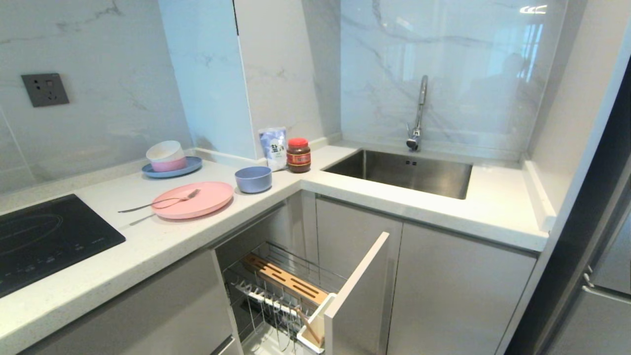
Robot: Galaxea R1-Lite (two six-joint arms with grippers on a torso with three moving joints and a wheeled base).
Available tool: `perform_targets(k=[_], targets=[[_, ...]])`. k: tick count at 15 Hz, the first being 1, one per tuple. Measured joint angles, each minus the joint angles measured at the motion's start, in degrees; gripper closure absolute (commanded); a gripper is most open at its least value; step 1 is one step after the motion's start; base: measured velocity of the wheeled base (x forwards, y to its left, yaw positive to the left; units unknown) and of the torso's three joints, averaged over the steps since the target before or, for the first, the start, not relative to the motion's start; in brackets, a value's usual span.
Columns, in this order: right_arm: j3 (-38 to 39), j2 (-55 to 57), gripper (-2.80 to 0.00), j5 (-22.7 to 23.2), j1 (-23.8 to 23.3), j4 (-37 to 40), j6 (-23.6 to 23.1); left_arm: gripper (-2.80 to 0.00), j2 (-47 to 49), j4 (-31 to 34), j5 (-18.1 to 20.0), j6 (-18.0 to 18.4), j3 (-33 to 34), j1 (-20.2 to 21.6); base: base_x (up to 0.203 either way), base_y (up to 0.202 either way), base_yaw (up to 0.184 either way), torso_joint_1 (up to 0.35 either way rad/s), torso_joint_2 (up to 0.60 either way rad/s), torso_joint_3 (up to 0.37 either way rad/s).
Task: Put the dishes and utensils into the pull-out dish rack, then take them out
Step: Pick up the fork and place it in the cupboard
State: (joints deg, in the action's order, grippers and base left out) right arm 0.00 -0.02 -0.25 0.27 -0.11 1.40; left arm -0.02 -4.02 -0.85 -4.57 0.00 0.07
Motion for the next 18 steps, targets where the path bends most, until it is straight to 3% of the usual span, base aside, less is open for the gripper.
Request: perform_targets(k=[7, 18], targets=[[0.0, 0.0, 0.0, -0.02, 0.0, 0.0, 0.0, 0.0, 0.0, 0.01, 0.0, -0.02, 0.0, 0.0, 0.0, 0.0, 0.0, 0.0, 0.0, -0.009], [0.0, 0.0, 0.0, -0.02, 0.0, 0.0, 0.0, 0.0, 0.02, 0.04, 0.0, -0.04, 0.0, 0.0, 0.0, 0.0, 0.0, 0.003, 0.0, -0.185]])
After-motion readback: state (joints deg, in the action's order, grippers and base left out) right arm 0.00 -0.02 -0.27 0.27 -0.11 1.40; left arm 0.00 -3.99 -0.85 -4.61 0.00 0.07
